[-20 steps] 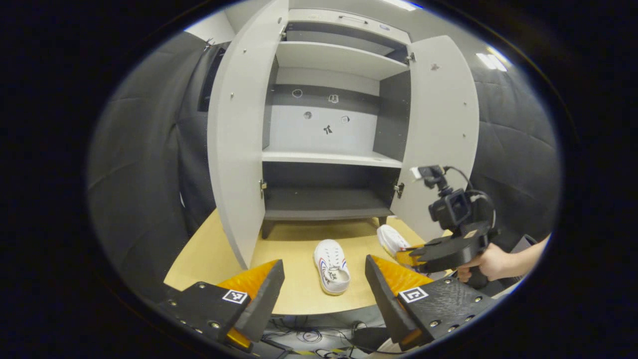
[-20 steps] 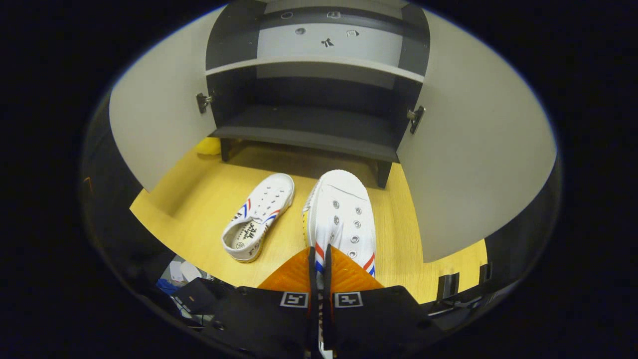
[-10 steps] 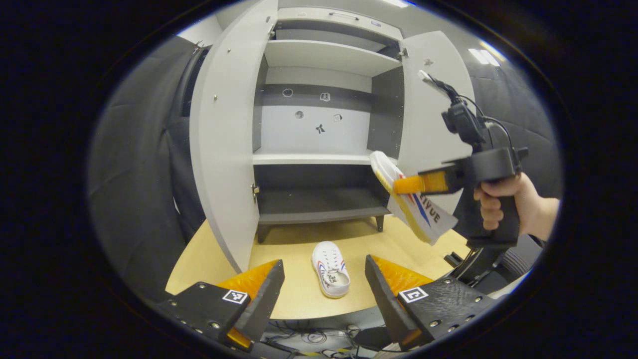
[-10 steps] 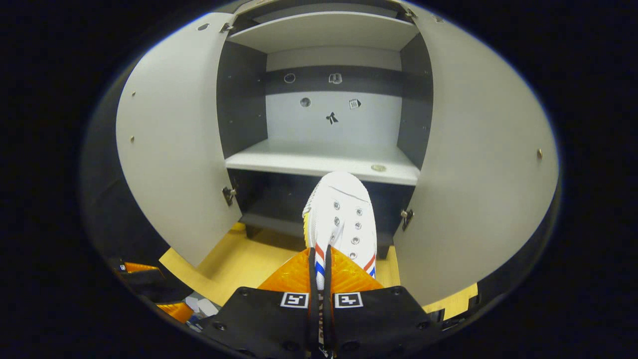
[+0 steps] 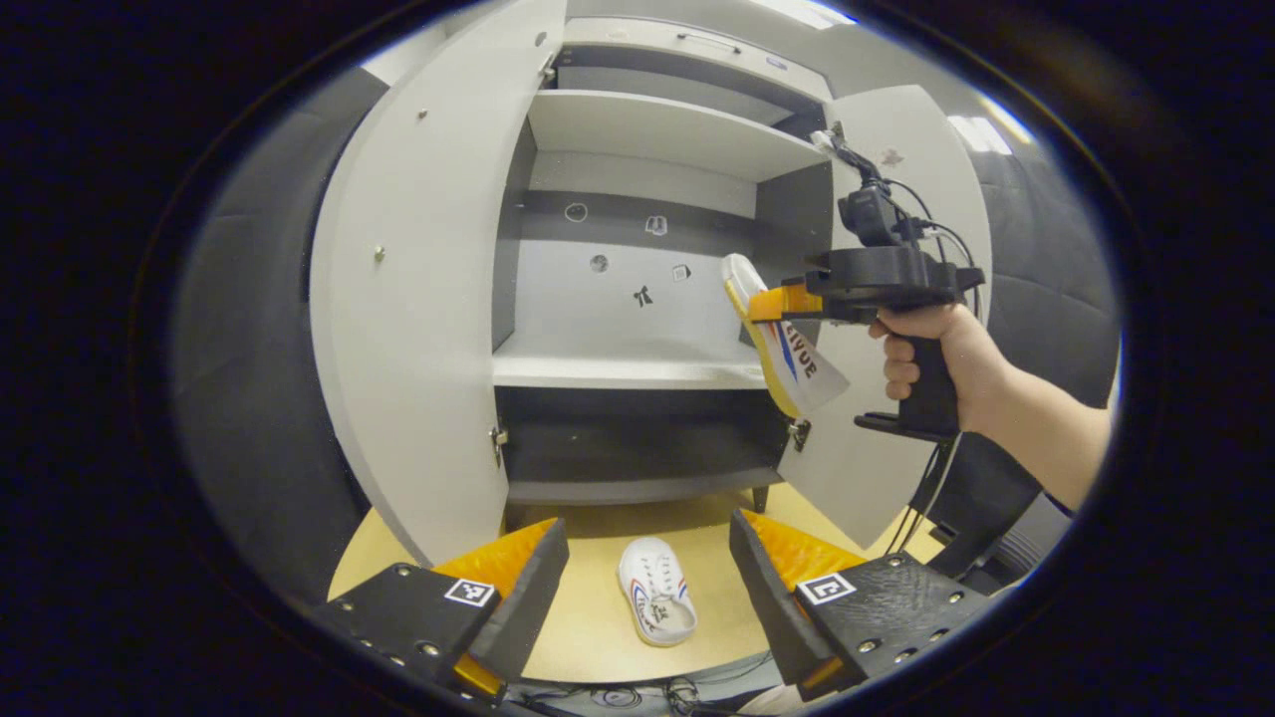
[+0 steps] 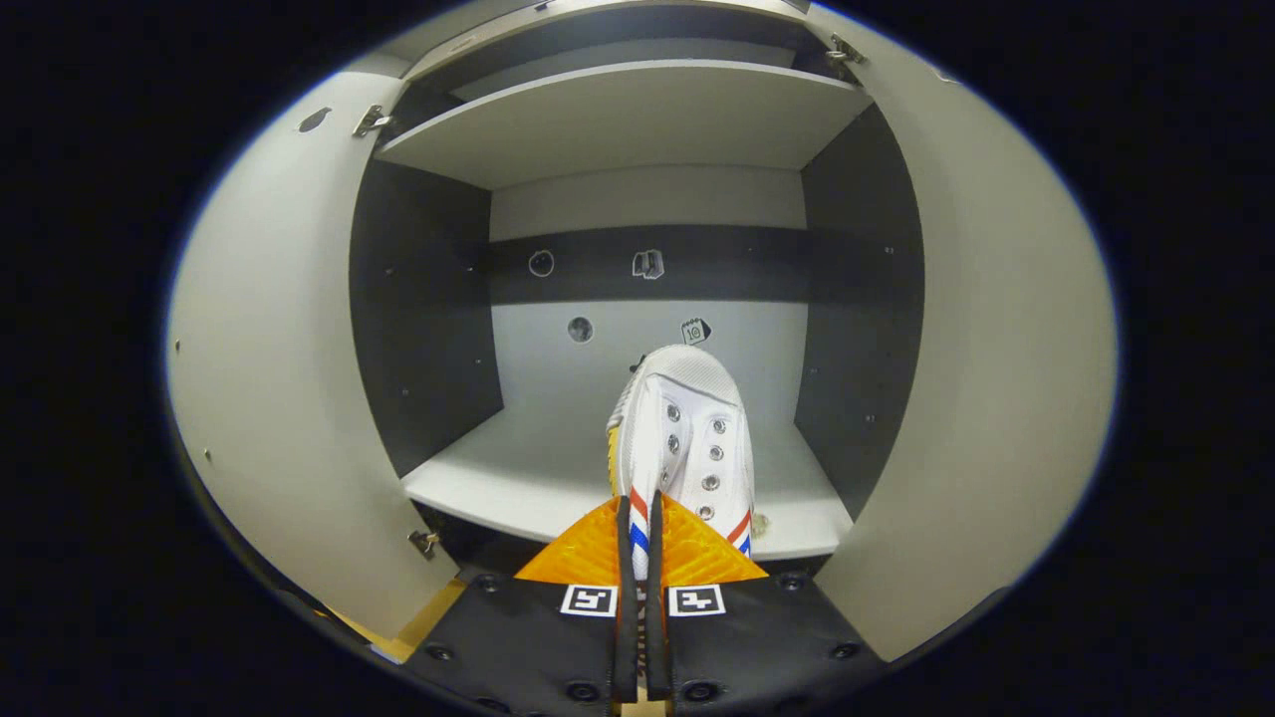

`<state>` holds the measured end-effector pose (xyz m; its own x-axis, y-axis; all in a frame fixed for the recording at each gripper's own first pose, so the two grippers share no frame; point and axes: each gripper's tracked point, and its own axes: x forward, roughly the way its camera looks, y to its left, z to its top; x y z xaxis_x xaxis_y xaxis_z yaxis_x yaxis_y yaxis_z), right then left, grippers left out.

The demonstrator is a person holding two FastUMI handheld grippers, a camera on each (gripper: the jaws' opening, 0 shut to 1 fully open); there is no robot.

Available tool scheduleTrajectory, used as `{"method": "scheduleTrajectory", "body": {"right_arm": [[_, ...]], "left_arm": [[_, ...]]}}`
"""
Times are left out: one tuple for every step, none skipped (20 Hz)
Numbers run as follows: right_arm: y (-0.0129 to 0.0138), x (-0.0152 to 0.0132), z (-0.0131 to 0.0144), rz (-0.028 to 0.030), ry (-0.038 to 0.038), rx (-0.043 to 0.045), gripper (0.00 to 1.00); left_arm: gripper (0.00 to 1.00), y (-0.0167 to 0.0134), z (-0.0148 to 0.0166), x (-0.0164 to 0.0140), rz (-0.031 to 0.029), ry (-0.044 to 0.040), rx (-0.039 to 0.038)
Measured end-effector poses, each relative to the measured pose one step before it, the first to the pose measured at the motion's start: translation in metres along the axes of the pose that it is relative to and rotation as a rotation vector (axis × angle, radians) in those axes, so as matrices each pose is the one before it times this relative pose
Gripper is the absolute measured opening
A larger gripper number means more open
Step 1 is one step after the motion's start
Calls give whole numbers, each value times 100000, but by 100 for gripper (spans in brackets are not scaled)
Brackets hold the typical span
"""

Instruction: Grab one shoe with the right hand and put it into the shoe cabinet, grab the other shoe with the left hand and put it into the shoe cabinet; then close the right door with the right hand and the left door with the left hand.

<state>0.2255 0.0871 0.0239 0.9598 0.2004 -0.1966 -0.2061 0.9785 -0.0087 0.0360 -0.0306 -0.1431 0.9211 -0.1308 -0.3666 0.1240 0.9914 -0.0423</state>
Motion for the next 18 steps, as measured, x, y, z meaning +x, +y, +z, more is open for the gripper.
{"method": "scheduleTrajectory", "body": {"right_arm": [[-318,1263,691,-827,-1443,608,5],[-315,1225,654,-1098,-1150,1006,5],[-296,1330,594,-688,-1168,732,0],[-245,1266,442,-518,-710,652,1],[-121,1286,390,-169,-236,644,1],[-252,1201,186,-14,-276,352,0],[-362,1081,229,-145,-86,461,0],[-420,1052,155,-855,-399,188,4],[-517,1080,41,-1562,44,117,5],[-418,865,-26,-1680,513,175,5],[-257,921,-151,-892,224,73,5],[-118,823,2,-185,193,335,5],[-45,709,-242,105,744,325,5],[-19,571,-149,95,863,455,5],[53,512,-230,224,693,690,4],[124,435,-175,525,351,348,5],[29,273,-313,440,495,-336,5],[155,71,-120,639,248,-502,5]], "left_arm": [[94,426,545,480,2238,-171,491],[93,507,808,474,2748,-1070,750],[93,258,726,449,1719,-1067,801],[93,117,581,405,1162,-667,676],[93,205,636,400,1678,-1241,790],[93,249,567,429,1787,-1076,588],[87,-83,312,162,1511,-485,73],[86,167,193,297,1699,39,-409],[93,297,243,373,2193,29,-459],[88,337,188,208,2174,-41,-377],[89,214,103,185,1681,-73,-151],[91,230,45,165,1477,331,88],[93,259,-83,57,1966,583,174],[93,188,12,-56,1503,476,-32],[93,91,-37,-97,1219,-146,-176],[98,-4,64,-23,859,-382,-46],[95,-113,17,189,383,10,-20],[93,-172,9,2,75,368,-29]]}}
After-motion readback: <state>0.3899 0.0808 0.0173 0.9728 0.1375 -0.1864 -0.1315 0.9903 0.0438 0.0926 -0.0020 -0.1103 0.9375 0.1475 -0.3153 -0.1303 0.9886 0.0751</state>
